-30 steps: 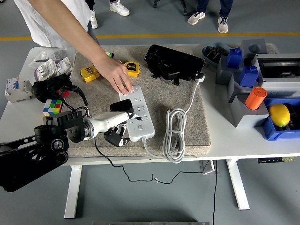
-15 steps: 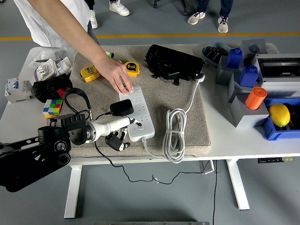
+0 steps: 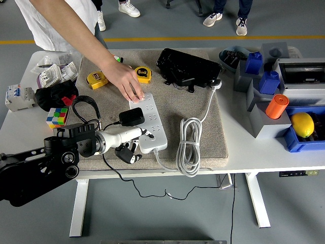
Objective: Put the plug near the board,insert it into the board,press the button,pull the plug out
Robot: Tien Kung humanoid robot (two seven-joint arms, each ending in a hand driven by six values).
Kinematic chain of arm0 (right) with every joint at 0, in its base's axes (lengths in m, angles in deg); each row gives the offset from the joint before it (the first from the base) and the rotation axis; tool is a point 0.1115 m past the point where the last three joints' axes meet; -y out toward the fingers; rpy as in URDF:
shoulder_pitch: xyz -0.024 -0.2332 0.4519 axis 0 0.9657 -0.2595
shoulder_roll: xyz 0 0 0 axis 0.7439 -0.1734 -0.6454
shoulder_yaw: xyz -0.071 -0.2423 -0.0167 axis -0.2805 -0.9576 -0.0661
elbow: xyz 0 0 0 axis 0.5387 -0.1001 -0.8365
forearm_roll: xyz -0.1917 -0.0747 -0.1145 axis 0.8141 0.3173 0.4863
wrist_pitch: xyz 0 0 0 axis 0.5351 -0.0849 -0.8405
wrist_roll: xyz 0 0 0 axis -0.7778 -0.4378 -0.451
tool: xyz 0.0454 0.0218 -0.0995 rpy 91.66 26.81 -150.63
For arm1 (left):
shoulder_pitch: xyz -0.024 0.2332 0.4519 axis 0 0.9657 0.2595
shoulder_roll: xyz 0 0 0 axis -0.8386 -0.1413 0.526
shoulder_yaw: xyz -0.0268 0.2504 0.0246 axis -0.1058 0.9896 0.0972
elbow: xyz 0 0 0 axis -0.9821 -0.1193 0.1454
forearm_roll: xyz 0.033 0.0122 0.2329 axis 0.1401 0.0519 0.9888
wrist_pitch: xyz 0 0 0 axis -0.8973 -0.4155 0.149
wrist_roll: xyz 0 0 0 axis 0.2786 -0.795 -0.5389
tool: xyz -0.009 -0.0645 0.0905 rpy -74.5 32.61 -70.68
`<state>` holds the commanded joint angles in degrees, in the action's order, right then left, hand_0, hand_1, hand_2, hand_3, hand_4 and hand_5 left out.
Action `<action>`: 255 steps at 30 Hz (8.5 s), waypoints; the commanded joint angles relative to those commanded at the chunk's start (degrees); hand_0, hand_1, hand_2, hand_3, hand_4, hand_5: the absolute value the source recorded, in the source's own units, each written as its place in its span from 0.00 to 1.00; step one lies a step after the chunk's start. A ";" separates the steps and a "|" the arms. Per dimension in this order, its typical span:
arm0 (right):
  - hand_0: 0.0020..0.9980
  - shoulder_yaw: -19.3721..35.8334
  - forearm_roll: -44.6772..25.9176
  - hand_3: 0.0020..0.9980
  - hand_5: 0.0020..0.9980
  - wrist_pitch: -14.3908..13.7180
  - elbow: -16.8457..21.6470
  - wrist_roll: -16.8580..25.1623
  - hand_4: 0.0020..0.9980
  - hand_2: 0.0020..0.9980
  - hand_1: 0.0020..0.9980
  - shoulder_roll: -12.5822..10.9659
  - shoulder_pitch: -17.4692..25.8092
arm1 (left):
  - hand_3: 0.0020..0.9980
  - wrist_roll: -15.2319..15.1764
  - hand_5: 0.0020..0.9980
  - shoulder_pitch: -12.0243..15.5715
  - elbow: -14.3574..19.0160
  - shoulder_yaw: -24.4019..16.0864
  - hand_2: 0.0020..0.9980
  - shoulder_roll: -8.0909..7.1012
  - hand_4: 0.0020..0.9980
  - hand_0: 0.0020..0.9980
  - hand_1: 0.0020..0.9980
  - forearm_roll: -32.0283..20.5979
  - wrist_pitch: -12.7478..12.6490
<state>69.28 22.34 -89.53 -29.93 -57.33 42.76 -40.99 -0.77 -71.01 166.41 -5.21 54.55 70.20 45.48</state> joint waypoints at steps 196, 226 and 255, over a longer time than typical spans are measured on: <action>0.70 -0.79 -0.15 0.57 0.52 -0.04 0.20 0.04 1.00 0.68 0.70 -0.13 -0.13 | 0.83 -4.70 0.00 -0.21 -5.41 -2.11 0.22 1.01 0.74 0.04 0.12 -7.46 -0.71; 0.70 -0.35 -0.04 0.57 0.51 -0.05 0.19 0.07 1.00 0.68 0.70 0.15 0.09 | 0.82 -4.92 0.00 -0.22 -5.52 -1.69 0.23 0.84 0.74 0.04 0.12 -7.81 -0.76; 0.70 0.00 0.10 0.57 0.51 0.02 0.13 0.05 1.00 0.68 0.70 0.46 0.22 | 0.75 -29.40 0.51 3.46 -10.26 -8.96 0.71 1.63 1.00 0.68 0.72 -8.50 -22.10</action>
<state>69.28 22.44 -89.51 -29.80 -57.29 43.23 -40.77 -30.17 -67.54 156.14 -14.17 56.18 61.69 23.38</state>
